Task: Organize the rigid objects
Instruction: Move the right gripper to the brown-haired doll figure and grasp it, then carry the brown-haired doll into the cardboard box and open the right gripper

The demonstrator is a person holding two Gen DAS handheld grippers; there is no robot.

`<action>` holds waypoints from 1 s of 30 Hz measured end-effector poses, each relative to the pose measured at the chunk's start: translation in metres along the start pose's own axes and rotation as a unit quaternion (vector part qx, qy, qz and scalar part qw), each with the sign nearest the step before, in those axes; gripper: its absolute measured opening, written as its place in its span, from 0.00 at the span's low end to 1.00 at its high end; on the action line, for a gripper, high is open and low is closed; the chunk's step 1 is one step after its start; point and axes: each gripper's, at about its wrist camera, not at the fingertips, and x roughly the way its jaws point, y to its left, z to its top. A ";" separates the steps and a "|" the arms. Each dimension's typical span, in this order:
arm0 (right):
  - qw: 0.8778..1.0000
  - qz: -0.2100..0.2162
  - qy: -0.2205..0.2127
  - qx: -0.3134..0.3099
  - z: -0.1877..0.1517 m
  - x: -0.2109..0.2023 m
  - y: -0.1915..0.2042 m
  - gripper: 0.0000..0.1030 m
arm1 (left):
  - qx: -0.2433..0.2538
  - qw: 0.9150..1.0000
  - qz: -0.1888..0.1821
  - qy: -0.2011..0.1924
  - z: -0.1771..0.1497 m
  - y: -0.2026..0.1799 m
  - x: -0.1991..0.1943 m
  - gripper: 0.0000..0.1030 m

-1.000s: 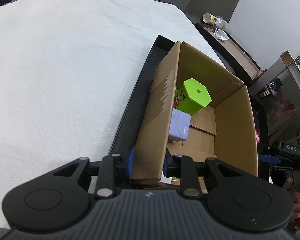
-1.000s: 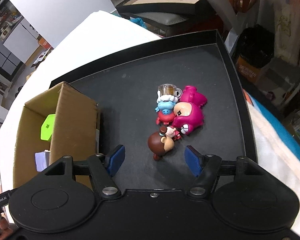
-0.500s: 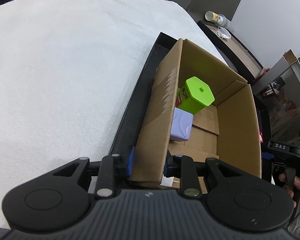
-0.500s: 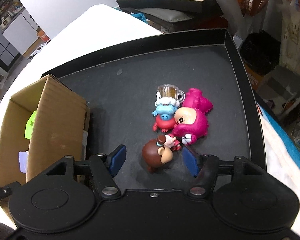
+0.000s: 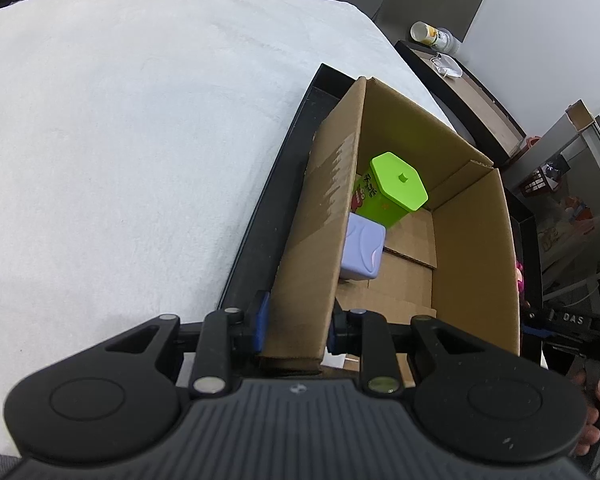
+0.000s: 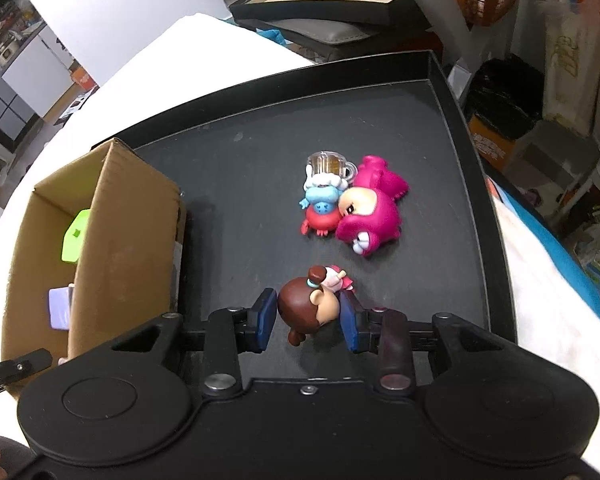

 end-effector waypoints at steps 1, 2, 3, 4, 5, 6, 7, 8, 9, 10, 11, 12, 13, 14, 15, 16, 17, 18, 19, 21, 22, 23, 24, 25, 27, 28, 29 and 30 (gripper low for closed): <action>1.000 0.000 0.000 0.001 -0.001 -0.003 0.000 0.33 | 0.000 1.000 0.000 0.000 0.000 0.000 0.000 0.24; 1.000 -0.001 -0.001 0.000 -0.002 -0.006 0.001 0.33 | 0.000 1.000 0.000 0.000 0.000 0.000 0.000 0.24; 1.000 -0.003 -0.003 -0.004 -0.002 -0.009 0.003 0.33 | 0.001 1.000 -0.001 -0.001 -0.001 0.000 -0.001 0.24; 1.000 -0.004 -0.005 -0.008 -0.001 -0.011 0.005 0.33 | 0.001 1.000 -0.002 -0.002 -0.001 0.000 -0.002 0.24; 1.000 -0.005 -0.007 -0.012 -0.001 -0.015 0.007 0.33 | 0.002 1.000 -0.002 -0.003 -0.001 0.000 -0.004 0.24; 1.000 -0.007 -0.009 -0.014 0.000 -0.016 0.009 0.33 | 0.003 1.000 -0.002 -0.005 -0.001 -0.001 -0.005 0.24; 1.000 -0.009 -0.011 -0.018 0.000 -0.019 0.012 0.33 | 0.004 1.000 -0.003 -0.007 -0.002 -0.001 -0.007 0.24; 1.000 -0.010 -0.013 -0.022 0.000 -0.022 0.015 0.33 | 0.005 1.000 -0.004 -0.010 -0.002 -0.001 -0.009 0.24; 1.000 -0.008 -0.016 -0.024 0.001 -0.026 0.017 0.33 | 0.006 1.000 -0.005 -0.012 -0.003 -0.001 -0.011 0.24; 0.999 -0.006 -0.018 -0.027 0.001 -0.029 0.020 0.33 | 0.006 1.000 -0.006 -0.014 -0.003 -0.001 -0.012 0.24; 0.999 -0.004 -0.022 -0.029 0.002 -0.032 0.023 0.33 | 0.007 1.000 -0.005 -0.015 -0.004 -0.001 -0.013 0.24; 0.999 -0.003 -0.024 -0.031 0.003 -0.035 0.025 0.33 | 0.007 1.000 -0.006 -0.016 -0.004 0.000 -0.014 0.23; 0.999 -0.002 -0.026 -0.033 0.003 -0.037 0.028 0.33 | 0.005 1.000 -0.008 -0.019 -0.005 0.000 -0.015 0.22; 0.999 0.000 -0.027 -0.034 0.004 -0.039 0.031 0.33 | 0.004 1.000 -0.011 -0.020 -0.006 0.001 -0.016 0.21; 0.999 0.002 -0.029 -0.036 0.004 -0.042 0.034 0.33 | 0.004 1.000 -0.012 -0.022 -0.006 0.001 -0.016 0.21; 0.999 0.004 -0.030 -0.038 0.005 -0.044 0.037 0.33 | 0.003 1.000 -0.012 -0.022 -0.006 0.001 -0.016 0.21; 0.999 0.005 -0.032 -0.041 0.006 -0.047 0.041 0.33 | 0.003 1.000 -0.012 -0.022 -0.006 0.001 -0.016 0.21; 0.998 0.007 -0.034 -0.044 0.008 -0.049 0.045 0.33 | 0.003 1.000 -0.013 -0.022 -0.006 0.001 -0.016 0.21; 0.998 0.009 -0.037 -0.047 0.009 -0.052 0.048 0.33 | 0.004 1.000 -0.014 -0.022 -0.006 0.001 -0.016 0.21; 0.998 0.013 -0.042 -0.053 0.012 -0.058 0.057 0.33 | 0.003 1.000 -0.015 -0.021 -0.006 0.001 -0.016 0.21; 0.997 0.013 -0.044 -0.057 0.014 -0.061 0.061 0.33 | 0.003 1.000 -0.016 -0.021 -0.005 0.001 -0.016 0.21; 0.997 0.014 -0.047 -0.060 0.015 -0.063 0.065 0.33 | 0.002 1.000 -0.017 -0.020 -0.005 0.002 -0.016 0.21; 0.997 0.015 -0.049 -0.063 0.017 -0.065 0.069 0.33 | 0.001 1.000 -0.018 -0.020 -0.005 0.002 -0.015 0.21; 0.996 0.016 -0.050 -0.067 0.018 -0.066 0.073 0.33 | 0.001 1.000 -0.019 -0.020 -0.005 0.003 -0.016 0.21; 0.996 0.015 -0.052 -0.073 0.021 -0.068 0.080 0.33 | 0.002 1.000 -0.020 -0.020 -0.005 0.003 -0.016 0.21; 0.996 0.014 -0.052 -0.076 0.022 -0.068 0.083 0.33 | 0.003 1.000 -0.020 -0.021 -0.006 0.002 -0.016 0.21; 0.995 0.013 -0.052 -0.078 0.023 -0.068 0.087 0.33 | 0.005 1.000 -0.020 -0.021 -0.006 0.002 -0.016 0.21; 0.995 0.013 -0.053 -0.080 0.023 -0.068 0.090 0.33 | 0.005 1.000 -0.020 -0.022 -0.006 0.002 -0.016 0.21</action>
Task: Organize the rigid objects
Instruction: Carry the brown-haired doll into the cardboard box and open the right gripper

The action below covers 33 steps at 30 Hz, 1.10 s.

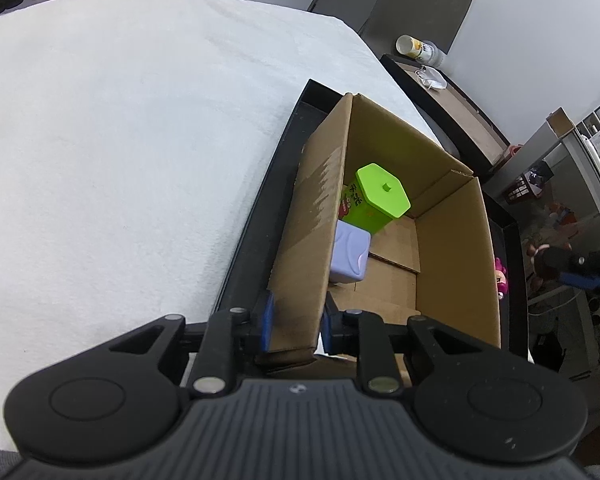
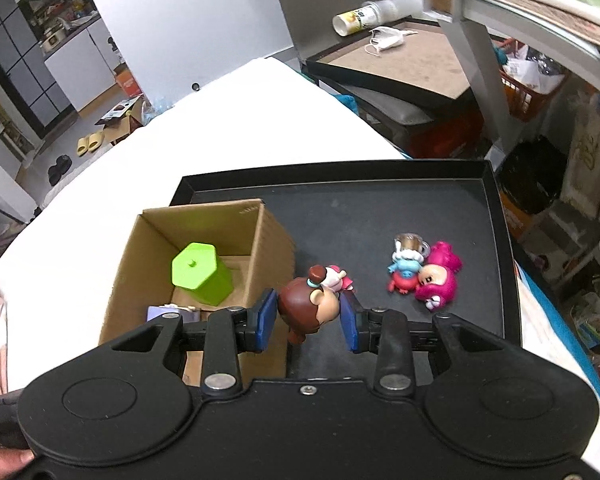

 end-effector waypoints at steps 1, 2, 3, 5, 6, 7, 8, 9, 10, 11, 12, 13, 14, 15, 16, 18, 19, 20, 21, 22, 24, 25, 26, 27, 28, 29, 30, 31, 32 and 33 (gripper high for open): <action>1.000 0.000 0.000 -0.003 0.001 0.000 0.004 0.33 | 0.000 1.000 -0.001 0.000 0.000 0.000 0.000 0.21; 1.000 0.001 0.000 -0.006 0.002 0.000 0.007 0.33 | -0.001 1.000 -0.002 0.000 0.000 0.001 0.000 0.21; 1.000 0.001 0.000 -0.008 0.003 0.000 0.011 0.33 | -0.002 1.000 -0.002 0.000 0.000 0.001 0.000 0.22; 1.000 0.002 -0.001 -0.015 0.005 0.001 0.018 0.33 | -0.004 1.000 -0.005 0.000 0.000 0.002 0.000 0.22; 1.000 0.002 -0.002 -0.018 0.006 0.002 0.022 0.33 | -0.004 1.000 -0.006 0.000 -0.001 0.003 0.000 0.22; 1.000 0.002 -0.003 -0.021 0.007 0.002 0.025 0.33 | -0.003 1.000 -0.007 0.000 -0.001 0.003 0.000 0.22; 1.000 0.003 -0.003 -0.024 0.008 0.003 0.029 0.33 | -0.002 1.000 -0.008 0.000 -0.001 0.003 -0.001 0.22; 1.000 0.003 -0.003 -0.026 0.009 0.004 0.032 0.33 | -0.002 1.000 -0.008 0.000 -0.001 0.003 -0.001 0.22; 1.000 0.004 -0.003 -0.029 0.010 0.006 0.036 0.33 | -0.002 1.000 -0.009 0.000 -0.001 0.003 -0.001 0.22; 0.999 0.004 -0.003 -0.031 0.011 0.007 0.040 0.33 | -0.002 1.000 -0.010 0.000 -0.001 0.004 -0.001 0.22; 0.999 0.003 -0.002 -0.034 0.012 0.009 0.043 0.33 | -0.002 1.000 -0.011 0.000 -0.001 0.004 -0.001 0.22; 0.999 0.003 -0.002 -0.037 0.013 0.010 0.047 0.33 | -0.003 1.000 -0.011 0.000 -0.001 0.005 -0.001 0.22; 0.999 0.003 0.000 -0.040 0.014 0.012 0.050 0.33 | -0.004 1.000 -0.012 0.000 -0.001 0.005 -0.001 0.22; 0.999 0.003 0.000 -0.042 0.015 0.014 0.054 0.33 | -0.004 1.000 -0.013 0.000 -0.001 0.005 -0.001 0.22; 0.999 0.002 0.001 -0.045 0.016 0.016 0.057 0.33 | -0.005 1.000 -0.014 0.000 -0.001 0.006 -0.001 0.22; 0.999 0.000 0.002 -0.051 0.018 0.020 0.063 0.33 | -0.005 1.000 -0.016 0.000 -0.001 0.006 -0.001 0.23; 0.999 -0.001 0.003 -0.052 0.019 0.022 0.064 0.33 | -0.006 1.000 -0.017 0.001 -0.001 0.006 -0.001 0.23; 0.999 -0.001 0.004 -0.054 0.021 0.025 0.068 0.33 | -0.006 1.000 -0.017 0.001 -0.001 0.006 -0.001 0.23; 0.998 -0.001 0.003 -0.056 0.022 0.026 0.070 0.33 | -0.006 1.000 -0.018 0.001 -0.001 0.006 -0.001 0.23; 0.998 -0.001 0.001 -0.060 0.024 0.027 0.073 0.33 | -0.005 1.000 -0.018 0.001 -0.001 0.007 0.000 0.23; 0.998 0.001 -0.002 -0.063 0.027 0.031 0.078 0.34 | -0.006 1.000 -0.019 0.001 0.000 0.007 0.000 0.23; 0.998 -0.003 -0.004 -0.061 0.029 0.033 0.080 0.36 | -0.006 1.000 -0.020 0.001 0.000 0.007 0.000 0.23; 0.998 -0.008 -0.002 -0.059 0.030 0.035 0.081 0.37 | -0.007 1.000 -0.020 0.001 0.000 0.008 0.000 0.23; 0.998 -0.010 0.000 -0.058 0.031 0.036 0.082 0.38 | -0.007 1.000 -0.021 0.001 0.000 0.008 0.000 0.23; 0.998 -0.008 -0.002 -0.057 0.031 0.036 0.083 0.39 | -0.007 1.000 -0.021 0.001 0.000 0.008 0.000 0.24; 0.998 -0.006 -0.002 -0.056 0.031 0.035 0.083 0.40 | -0.007 1.000 -0.026 0.000 0.000 0.008 0.000 0.24; 0.998 -0.005 -0.002 -0.056 0.031 0.034 0.083 0.41 | -0.006 1.000 -0.023 -0.001 0.000 0.008 -0.001 0.24; 0.998 -0.006 -0.001 -0.056 0.030 0.033 0.081 0.41 | -0.010 1.000 -0.025 0.000 0.000 0.009 0.000 0.24; 0.998 -0.007 0.000 -0.056 0.029 0.031 0.080 0.41 | -0.012 1.000 -0.027 0.001 0.000 0.009 0.000 0.24; 0.998 -0.009 0.000 -0.056 0.029 0.030 0.079 0.41 | -0.012 1.000 -0.026 0.000 0.000 0.009 -0.001 0.24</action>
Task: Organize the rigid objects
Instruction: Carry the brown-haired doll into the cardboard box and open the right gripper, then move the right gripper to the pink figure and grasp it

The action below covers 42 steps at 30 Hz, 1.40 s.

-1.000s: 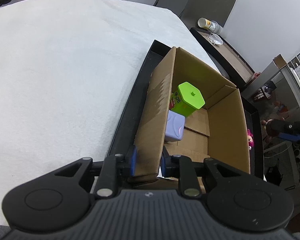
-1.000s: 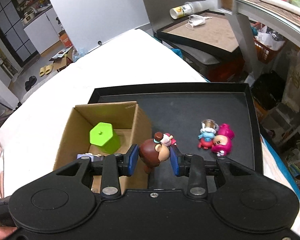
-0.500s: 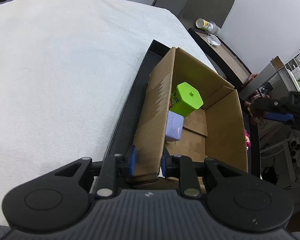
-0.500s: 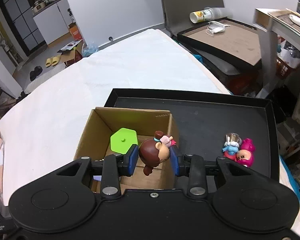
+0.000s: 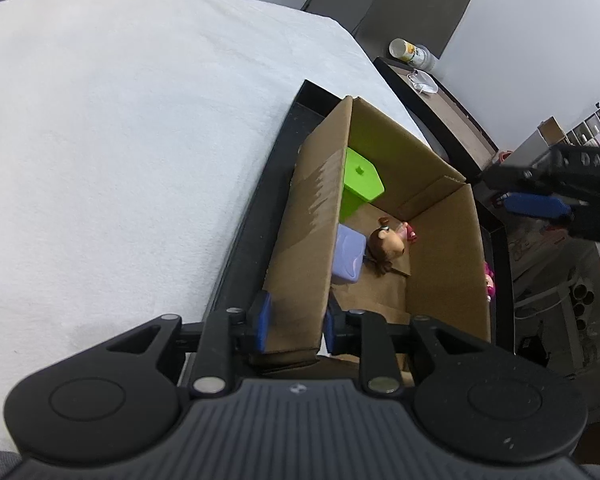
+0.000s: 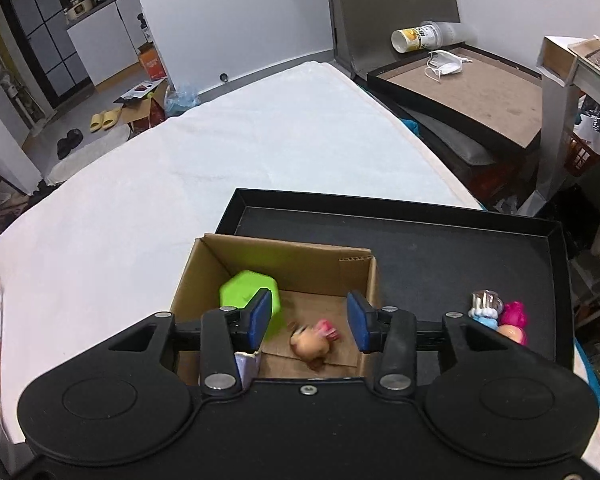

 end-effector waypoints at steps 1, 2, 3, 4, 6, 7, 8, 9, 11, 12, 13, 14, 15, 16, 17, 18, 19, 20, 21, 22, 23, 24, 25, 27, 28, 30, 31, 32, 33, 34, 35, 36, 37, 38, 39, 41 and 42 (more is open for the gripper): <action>1.000 -0.001 0.000 0.000 -0.001 -0.002 -0.002 0.41 | -0.001 1.000 -0.001 0.001 0.000 0.000 0.000 0.24; 1.000 -0.003 0.000 0.001 -0.003 -0.005 -0.005 0.42 | 0.000 1.000 -0.001 0.001 0.000 0.000 0.000 0.24; 1.000 -0.005 0.000 0.002 -0.004 -0.008 -0.008 0.44 | 0.001 1.000 0.000 0.000 0.000 -0.001 0.000 0.24; 1.000 -0.007 -0.001 0.004 -0.005 -0.010 -0.011 0.47 | 0.002 1.000 -0.001 0.001 0.000 -0.001 0.000 0.24; 1.000 -0.011 -0.004 0.009 -0.009 -0.016 -0.019 0.50 | 0.002 1.000 0.000 0.001 0.000 -0.001 0.000 0.24; 1.000 -0.012 -0.005 0.013 -0.011 -0.019 -0.022 0.51 | 0.002 1.000 0.000 0.001 0.000 -0.001 0.000 0.24; 1.000 -0.013 -0.005 0.018 -0.012 -0.021 -0.027 0.51 | 0.002 1.000 0.000 0.001 0.000 -0.001 0.000 0.24; 1.000 -0.014 -0.005 0.023 -0.014 -0.024 -0.031 0.52 | 0.002 1.000 0.000 0.001 0.000 -0.001 0.000 0.24; 0.999 -0.016 -0.005 0.033 -0.017 -0.028 -0.042 0.54 | 0.002 1.000 0.001 0.001 0.000 -0.001 0.000 0.24; 0.999 -0.017 -0.005 0.037 -0.019 -0.030 -0.047 0.54 | 0.002 1.000 0.001 0.001 0.000 -0.001 0.000 0.24; 0.999 -0.019 -0.005 0.041 -0.021 -0.031 -0.053 0.54 | 0.003 1.000 0.001 0.001 0.001 -0.001 0.001 0.24; 0.999 -0.022 -0.006 0.046 -0.022 -0.033 -0.059 0.54 | 0.003 1.000 0.002 0.001 0.001 -0.001 0.001 0.24; 0.998 -0.023 -0.006 0.051 -0.025 -0.035 -0.065 0.56 | 0.004 1.000 0.003 0.001 0.000 -0.002 0.001 0.24; 0.998 -0.024 -0.006 0.057 -0.027 -0.036 -0.072 0.56 | 0.003 1.000 0.003 0.001 0.000 -0.002 0.001 0.24; 0.998 -0.026 -0.006 0.062 -0.029 -0.038 -0.078 0.56 | 0.003 1.000 0.004 0.001 0.000 -0.002 0.001 0.24; 0.997 -0.028 -0.006 0.066 -0.031 -0.039 -0.085 0.56 | 0.003 1.000 0.004 0.000 0.000 -0.003 0.000 0.24; 0.997 -0.029 -0.007 0.069 -0.033 -0.040 -0.090 0.56 | 0.003 1.000 0.005 0.000 0.000 -0.003 0.000 0.24; 0.997 -0.031 -0.007 0.071 -0.035 -0.041 -0.095 0.56 | 0.003 1.000 0.006 0.000 0.000 -0.003 0.000 0.24; 0.997 -0.032 -0.007 0.076 -0.036 -0.041 -0.101 0.56 | 0.003 1.000 0.007 0.000 -0.001 -0.004 0.000 0.24; 0.996 -0.032 -0.007 0.081 -0.038 -0.042 -0.106 0.56 | 0.003 1.000 0.008 -0.001 -0.001 -0.004 0.000 0.24; 0.996 -0.032 -0.008 0.086 -0.039 -0.042 -0.111 0.56 | 0.004 1.000 0.009 -0.001 -0.001 -0.005 0.000 0.24; 0.995 -0.031 -0.008 0.089 -0.040 -0.043 -0.115 0.57 | 0.004 1.000 0.011 -0.001 -0.001 -0.005 0.000 0.24; 0.995 -0.031 -0.009 0.092 -0.041 -0.043 -0.120 0.58 | 0.004 1.000 0.012 -0.001 -0.001 -0.006 0.000 0.24; 0.994 -0.031 -0.011 0.100 -0.043 -0.042 -0.128 0.59 | 0.006 1.000 0.014 -0.001 -0.001 -0.007 0.000 0.23; 0.994 -0.030 -0.012 0.106 -0.045 -0.042 -0.133 0.59 | 0.006 1.000 0.014 -0.002 -0.001 -0.007 0.000 0.23; 0.993 -0.027 -0.015 0.118 -0.047 -0.039 -0.141 0.59 | 0.007 1.000 0.016 -0.002 -0.001 -0.008 0.000 0.23; 0.992 -0.026 -0.016 0.124 -0.049 -0.037 -0.145 0.59 | 0.008 1.000 0.017 -0.002 -0.001 -0.008 0.000 0.23; 0.991 -0.026 -0.016 0.131 -0.051 -0.034 -0.150 0.59 | 0.008 1.000 0.018 -0.002 -0.001 -0.008 0.000 0.23; 0.990 -0.027 -0.017 0.136 -0.054 -0.031 -0.154 0.59 | 0.009 1.000 0.019 -0.002 -0.001 -0.009 0.000 0.23; 0.990 -0.028 -0.020 0.140 -0.056 -0.029 -0.157 0.59 | 0.010 1.000 0.020 -0.002 -0.001 -0.009 0.000 0.23; 0.989 -0.030 -0.022 0.143 -0.059 -0.025 -0.161 0.59 | 0.010 1.000 0.021 -0.003 -0.001 -0.009 0.000 0.23; 0.988 -0.030 -0.023 0.146 -0.062 -0.021 -0.164 0.59 | 0.010 1.000 0.021 -0.002 -0.001 -0.010 0.000 0.23; 0.988 -0.027 -0.024 0.151 -0.065 -0.017 -0.169 0.59 | 0.010 1.000 0.022 -0.002 -0.001 -0.010 0.000 0.23; 0.987 -0.024 -0.021 0.159 -0.067 -0.012 -0.173 0.59 | 0.010 1.000 0.023 -0.002 -0.001 -0.010 0.000 0.23; 0.986 -0.022 -0.017 0.165 -0.069 -0.008 -0.177 0.59 | 0.010 1.000 0.024 -0.002 -0.001 -0.010 0.001 0.23; 0.985 -0.017 -0.017 0.173 -0.069 -0.002 -0.183 0.59 | 0.012 1.000 0.025 -0.003 -0.002 -0.011 0.001 0.23; 0.984 -0.015 -0.018 0.177 -0.068 0.001 -0.185 0.59 | 0.012 1.000 0.026 -0.003 -0.002 -0.011 0.001 0.23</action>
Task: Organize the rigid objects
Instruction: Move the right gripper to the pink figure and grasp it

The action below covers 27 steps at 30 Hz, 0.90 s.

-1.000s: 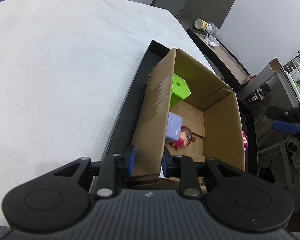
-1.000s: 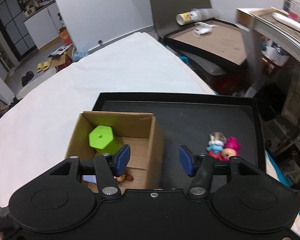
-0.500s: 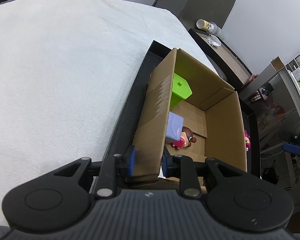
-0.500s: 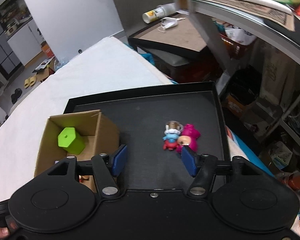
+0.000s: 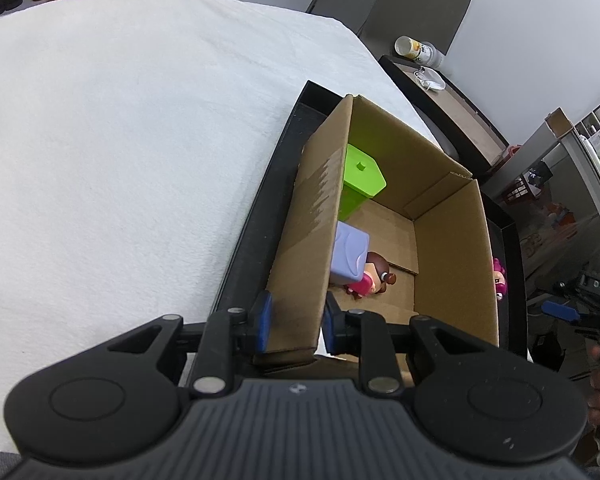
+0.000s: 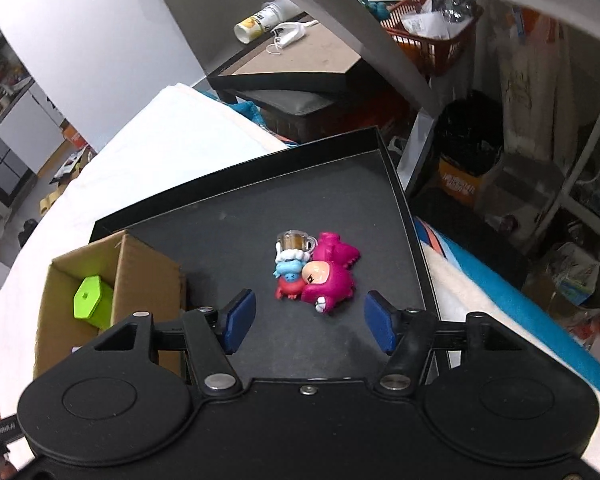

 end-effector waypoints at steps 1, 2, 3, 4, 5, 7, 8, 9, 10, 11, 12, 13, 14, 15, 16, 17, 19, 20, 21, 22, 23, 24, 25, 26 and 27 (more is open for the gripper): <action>1.000 0.003 0.001 0.004 0.001 0.004 -0.002 0.59 | 0.000 1.000 0.001 -0.001 0.000 0.000 0.000 0.23; 1.000 0.006 0.003 0.009 0.002 0.008 -0.003 0.59 | 0.001 1.000 0.003 -0.001 0.000 -0.001 0.001 0.23; 1.000 0.009 0.005 0.012 0.003 0.011 -0.004 0.59 | 0.001 1.000 0.004 -0.002 0.000 -0.001 0.001 0.23; 1.000 0.013 0.006 0.013 0.004 0.015 -0.005 0.59 | 0.001 1.000 0.005 -0.002 0.000 -0.002 0.001 0.23; 1.000 0.015 0.008 0.014 0.005 0.019 -0.006 0.59 | 0.000 1.000 0.007 -0.003 0.000 -0.002 0.002 0.23; 1.000 0.020 0.012 0.019 0.005 0.025 -0.008 0.58 | -0.001 1.000 0.009 -0.002 0.001 -0.003 0.003 0.23; 0.999 0.021 0.015 0.021 0.007 0.029 -0.009 0.58 | -0.001 1.000 0.011 -0.001 0.001 -0.003 0.003 0.23; 0.999 0.019 0.016 0.023 0.008 0.032 -0.010 0.58 | -0.001 1.000 0.012 0.000 0.001 -0.003 0.004 0.23; 0.999 0.018 0.017 0.026 0.009 0.035 -0.011 0.58 | -0.001 1.000 0.013 0.000 0.001 -0.003 0.005 0.23; 0.999 0.019 0.018 0.031 0.011 0.038 -0.013 0.58 | -0.002 1.000 0.014 0.001 0.002 -0.003 0.005 0.23; 0.999 0.022 0.019 0.037 0.012 0.041 -0.014 0.57 | -0.004 1.000 0.014 0.001 0.002 -0.002 0.005 0.23; 0.999 0.026 0.020 0.042 0.014 0.044 -0.015 0.56 | -0.004 1.000 0.015 0.002 0.002 -0.002 0.006 0.23; 0.998 0.030 0.022 0.046 0.015 0.047 -0.016 0.56 | -0.004 1.000 0.016 0.003 0.002 -0.003 0.006 0.23; 0.998 0.033 0.023 0.049 0.016 0.050 -0.016 0.54 | -0.002 1.000 0.017 0.003 0.002 -0.003 0.006 0.23; 0.998 0.035 0.026 0.050 0.016 0.053 -0.016 0.53 | -0.001 1.000 0.019 0.004 0.002 -0.004 0.007 0.23; 0.998 0.036 0.028 0.050 0.016 0.056 -0.015 0.53 | 0.000 1.000 0.020 0.005 0.002 -0.004 0.008 0.23; 0.998 0.034 0.032 0.051 0.015 0.061 -0.016 0.51 | 0.000 1.000 0.023 0.006 0.002 -0.005 0.009 0.23; 0.998 0.033 0.032 0.053 0.015 0.063 -0.017 0.51 | 0.000 1.000 0.023 0.006 0.002 -0.005 0.010 0.23; 0.997 0.033 0.031 0.057 0.016 0.064 -0.019 0.49 | 0.000 1.000 0.024 0.006 0.002 -0.005 0.011 0.23; 0.997 0.031 0.031 0.062 0.016 0.065 -0.021 0.46 | 0.000 1.000 0.025 0.007 0.002 -0.005 0.011 0.23; 0.997 0.029 0.033 0.066 0.016 0.067 -0.023 0.45 | 0.000 1.000 0.026 0.007 0.003 -0.005 0.011 0.23; 0.997 0.027 0.036 0.070 0.016 0.069 -0.024 0.44 | 0.000 1.000 0.026 0.007 0.003 -0.006 0.011 0.23; 0.996 0.026 0.039 0.072 0.015 0.071 -0.025 0.43 | 0.000 1.000 0.025 0.007 0.003 -0.006 0.011 0.23; 0.996 0.023 0.044 0.073 0.014 0.073 -0.026 0.43 | -0.001 1.000 0.025 0.007 0.003 -0.005 0.011 0.23; 0.996 0.022 0.049 0.072 0.013 0.076 -0.026 0.43 | -0.002 1.000 0.024 0.006 0.002 -0.005 0.011 0.23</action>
